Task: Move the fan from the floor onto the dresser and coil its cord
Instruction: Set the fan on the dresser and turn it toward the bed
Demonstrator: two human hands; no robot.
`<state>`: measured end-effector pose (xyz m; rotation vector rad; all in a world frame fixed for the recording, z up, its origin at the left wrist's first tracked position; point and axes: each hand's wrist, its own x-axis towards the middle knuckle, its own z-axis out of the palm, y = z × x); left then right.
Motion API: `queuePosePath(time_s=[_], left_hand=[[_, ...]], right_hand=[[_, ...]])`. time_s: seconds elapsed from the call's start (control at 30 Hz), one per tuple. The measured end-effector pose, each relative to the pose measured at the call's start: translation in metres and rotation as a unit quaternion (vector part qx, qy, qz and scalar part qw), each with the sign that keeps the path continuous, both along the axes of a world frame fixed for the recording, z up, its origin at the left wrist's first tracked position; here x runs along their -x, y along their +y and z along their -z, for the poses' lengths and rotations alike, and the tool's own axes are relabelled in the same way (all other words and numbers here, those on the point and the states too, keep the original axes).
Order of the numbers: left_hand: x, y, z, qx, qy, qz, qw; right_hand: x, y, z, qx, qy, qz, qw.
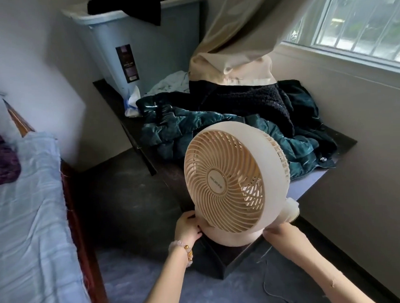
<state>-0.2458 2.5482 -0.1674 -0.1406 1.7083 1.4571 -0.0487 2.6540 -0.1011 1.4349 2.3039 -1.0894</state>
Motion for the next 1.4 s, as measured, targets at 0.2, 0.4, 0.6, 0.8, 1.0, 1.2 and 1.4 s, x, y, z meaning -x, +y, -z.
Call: queuePosePath(time_s=[0.2, 0.4, 0.6, 0.8, 1.0, 1.2, 1.4], left_hand=[[-0.009, -0.008, -0.046, -0.091, 0.114, -0.026, 0.989], [-0.042, -0.002, -0.063, -0.13, 0.12, -0.127, 0.976], [-0.102, 0.008, -0.064, -0.129, 0.111, -0.241, 0.956], [-0.131, 0.016, -0.07, -0.118, 0.105, -0.274, 0.949], [-0.134, 0.015, -0.073, -0.084, 0.112, -0.243, 0.96], [-0.128, 0.014, -0.07, -0.07, 0.101, -0.235, 0.964], [-0.122, 0.012, -0.062, -0.158, 0.047, -0.303, 0.939]], right_hand=[[-0.004, -0.036, -0.073, -0.04, 0.094, -0.292, 0.951], [0.001, 0.02, -0.142, -0.189, 0.474, -0.263, 0.819], [0.046, 0.098, -0.138, -0.24, 0.406, -0.352, 0.809], [0.062, 0.112, -0.119, -0.162, 0.368, -0.422, 0.813], [0.065, 0.109, -0.111, -0.203, 0.397, -0.409, 0.796], [0.068, 0.111, -0.109, -0.208, 0.39, -0.398, 0.804], [0.067, 0.112, -0.108, -0.199, 0.399, -0.392, 0.805]])
